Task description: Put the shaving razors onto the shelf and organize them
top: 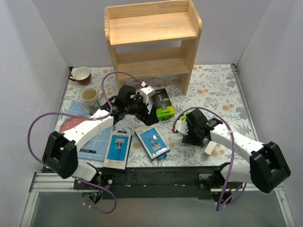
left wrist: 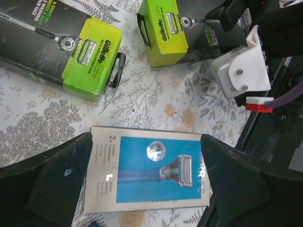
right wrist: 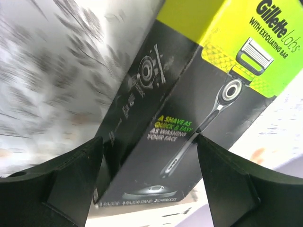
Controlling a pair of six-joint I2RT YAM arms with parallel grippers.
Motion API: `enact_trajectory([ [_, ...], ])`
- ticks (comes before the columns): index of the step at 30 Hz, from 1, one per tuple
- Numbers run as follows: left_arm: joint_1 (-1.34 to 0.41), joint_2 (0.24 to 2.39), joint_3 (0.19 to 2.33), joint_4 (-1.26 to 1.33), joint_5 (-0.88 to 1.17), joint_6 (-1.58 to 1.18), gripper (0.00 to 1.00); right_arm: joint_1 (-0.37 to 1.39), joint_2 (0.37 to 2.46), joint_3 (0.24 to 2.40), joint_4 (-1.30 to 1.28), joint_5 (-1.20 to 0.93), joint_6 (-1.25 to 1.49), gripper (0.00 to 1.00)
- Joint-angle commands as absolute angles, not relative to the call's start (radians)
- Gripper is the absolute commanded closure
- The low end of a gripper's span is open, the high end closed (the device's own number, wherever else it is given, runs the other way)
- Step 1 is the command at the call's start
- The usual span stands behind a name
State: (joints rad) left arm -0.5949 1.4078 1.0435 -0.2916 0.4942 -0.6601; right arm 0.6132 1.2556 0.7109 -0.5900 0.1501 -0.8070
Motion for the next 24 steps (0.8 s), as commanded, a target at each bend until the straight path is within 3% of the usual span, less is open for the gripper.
enact_trajectory([
  [1,-0.624,1.479,1.127,-0.253,0.488,-0.715,0.02,0.488,1.221,0.533,-0.406,0.219,-1.222,0.14],
  [3,-0.637,1.520,1.144,-0.207,0.477,-0.732,0.02,0.425,1.198,0.496,-0.304,0.241,-1.360,0.13],
  [6,-0.655,1.600,1.201,-0.172,0.459,-0.753,0.02,0.319,1.190,0.543,-0.239,0.195,-1.359,0.10],
  [11,-0.667,1.742,1.331,-0.124,0.465,-0.814,0.10,0.224,1.226,0.829,-0.446,0.021,-1.025,0.07],
  [15,-0.695,1.916,1.497,-0.120,0.476,-0.879,0.20,0.186,1.227,0.931,-0.524,-0.109,-0.809,0.06],
  [19,-0.698,2.054,1.574,-0.037,0.483,-1.116,0.26,0.170,1.212,0.969,-0.561,-0.132,-0.671,0.06],
  [22,-0.698,2.106,1.588,0.055,0.494,-1.219,0.37,0.167,1.221,0.997,-0.604,-0.097,-0.611,0.06],
  [24,-0.701,2.157,1.604,0.086,0.482,-1.311,0.39,0.160,1.235,1.020,-0.633,-0.083,-0.580,0.07],
])
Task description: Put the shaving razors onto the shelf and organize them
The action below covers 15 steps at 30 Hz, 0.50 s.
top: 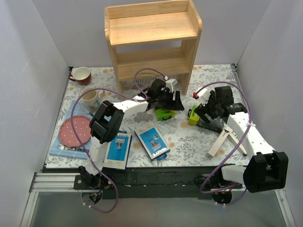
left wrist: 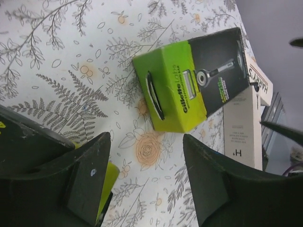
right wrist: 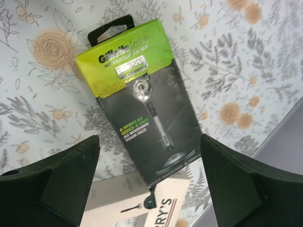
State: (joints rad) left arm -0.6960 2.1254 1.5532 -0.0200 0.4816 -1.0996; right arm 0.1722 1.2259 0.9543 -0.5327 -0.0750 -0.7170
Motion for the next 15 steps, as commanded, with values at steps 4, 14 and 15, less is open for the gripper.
enact_trajectory([
  [4,-0.710,2.215,1.631,0.135,0.512,-1.390,0.41,0.141,1.249,1.078,-0.684,-0.086,-0.534,0.07],
  [14,-0.721,2.313,1.646,0.115,0.479,-1.474,0.60,0.124,1.267,1.141,-0.745,-0.135,-0.348,0.11],
  [15,-0.721,2.321,1.647,0.123,0.486,-1.476,0.61,0.124,1.264,1.143,-0.747,-0.146,-0.336,0.11],
])
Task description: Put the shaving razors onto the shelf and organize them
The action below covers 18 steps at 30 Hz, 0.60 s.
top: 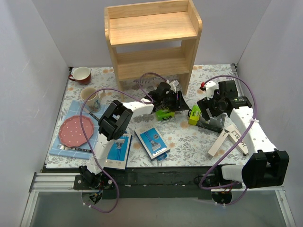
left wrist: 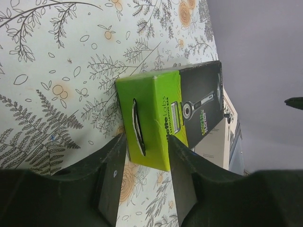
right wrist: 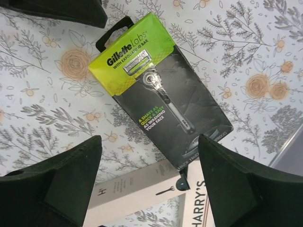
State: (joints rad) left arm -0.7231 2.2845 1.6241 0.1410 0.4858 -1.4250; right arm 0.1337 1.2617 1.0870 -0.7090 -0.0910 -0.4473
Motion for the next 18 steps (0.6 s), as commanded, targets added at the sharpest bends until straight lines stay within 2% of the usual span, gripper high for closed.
enact_trajectory([
  [1,-0.722,2.335,1.654,0.126,0.488,-1.483,0.61,0.123,1.255,1.141,-0.753,-0.156,-0.327,0.12],
  [5,-0.729,2.370,1.677,0.120,0.479,-1.486,0.61,0.124,1.235,1.115,-0.776,-0.184,-0.293,0.16],
  [10,-0.735,2.411,1.713,0.109,0.460,-1.489,0.67,0.124,1.204,1.082,-0.819,-0.189,-0.287,0.16],
  [18,-0.738,2.415,1.730,0.028,0.371,-1.476,0.63,0.124,1.195,1.068,-0.813,-0.204,-0.250,0.16],
])
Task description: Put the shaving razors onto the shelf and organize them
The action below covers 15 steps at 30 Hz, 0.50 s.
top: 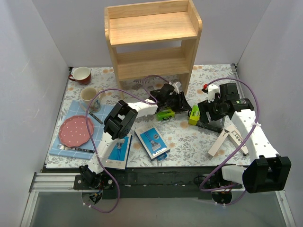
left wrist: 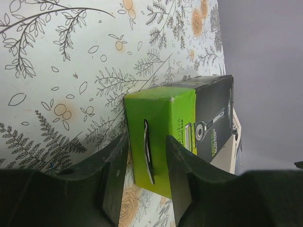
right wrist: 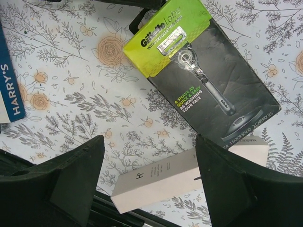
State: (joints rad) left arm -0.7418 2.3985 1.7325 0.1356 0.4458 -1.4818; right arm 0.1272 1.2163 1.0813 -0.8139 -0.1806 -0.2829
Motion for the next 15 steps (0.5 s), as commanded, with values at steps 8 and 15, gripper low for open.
enact_trajectory([
  [8,-0.746,2.422,1.692,0.074,0.448,-1.480,0.80,0.123,1.209,1.063,-0.813,-0.207,-0.236,0.16],
  [15,-0.742,2.387,1.660,0.075,0.443,-1.450,1.00,0.123,1.218,1.005,-0.815,-0.224,-0.172,0.20],
])
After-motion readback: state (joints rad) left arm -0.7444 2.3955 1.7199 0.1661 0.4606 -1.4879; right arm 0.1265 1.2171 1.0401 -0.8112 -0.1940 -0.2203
